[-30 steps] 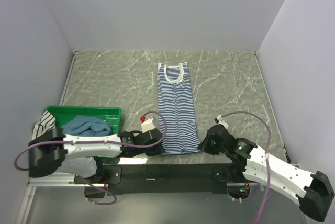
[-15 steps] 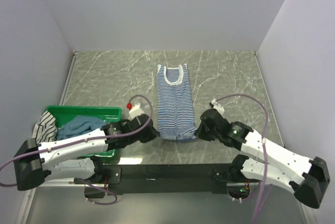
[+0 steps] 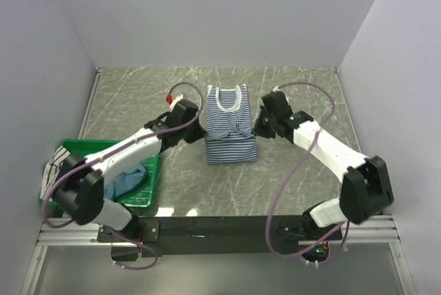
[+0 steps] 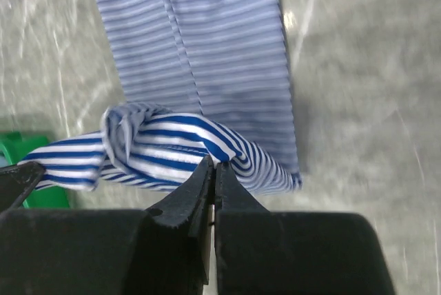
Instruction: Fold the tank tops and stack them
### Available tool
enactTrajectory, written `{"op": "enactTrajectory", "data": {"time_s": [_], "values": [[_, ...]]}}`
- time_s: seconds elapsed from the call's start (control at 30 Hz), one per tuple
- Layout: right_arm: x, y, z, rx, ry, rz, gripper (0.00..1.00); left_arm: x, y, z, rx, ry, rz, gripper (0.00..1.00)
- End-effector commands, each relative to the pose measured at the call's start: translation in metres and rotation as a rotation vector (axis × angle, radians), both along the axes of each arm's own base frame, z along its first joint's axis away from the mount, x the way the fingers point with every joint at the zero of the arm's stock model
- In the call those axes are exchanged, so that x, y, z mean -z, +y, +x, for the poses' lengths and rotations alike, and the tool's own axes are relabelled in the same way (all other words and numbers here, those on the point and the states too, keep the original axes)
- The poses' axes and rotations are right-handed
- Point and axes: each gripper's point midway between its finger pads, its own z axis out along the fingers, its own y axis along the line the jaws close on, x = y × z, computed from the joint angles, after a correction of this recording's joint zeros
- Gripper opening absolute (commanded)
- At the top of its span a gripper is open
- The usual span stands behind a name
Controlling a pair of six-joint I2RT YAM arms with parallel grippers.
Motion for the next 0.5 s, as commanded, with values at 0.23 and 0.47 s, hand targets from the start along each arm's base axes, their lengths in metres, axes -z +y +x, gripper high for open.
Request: {"op": "enactTrajectory", "data": {"time_s": [0.23,0.47], "values": [[0.012,0.023,0.105,-0.097,0.001,0.059,0.22,0.001,-0.013,0.117,0.060,-0.062,-0.044,0.06],[0.012,0.020,0.147,-0.101,-0.049,0.042,0.59,0.007,-0.004,0.152,0.044,-0.101,-0.055,0.62]]}}
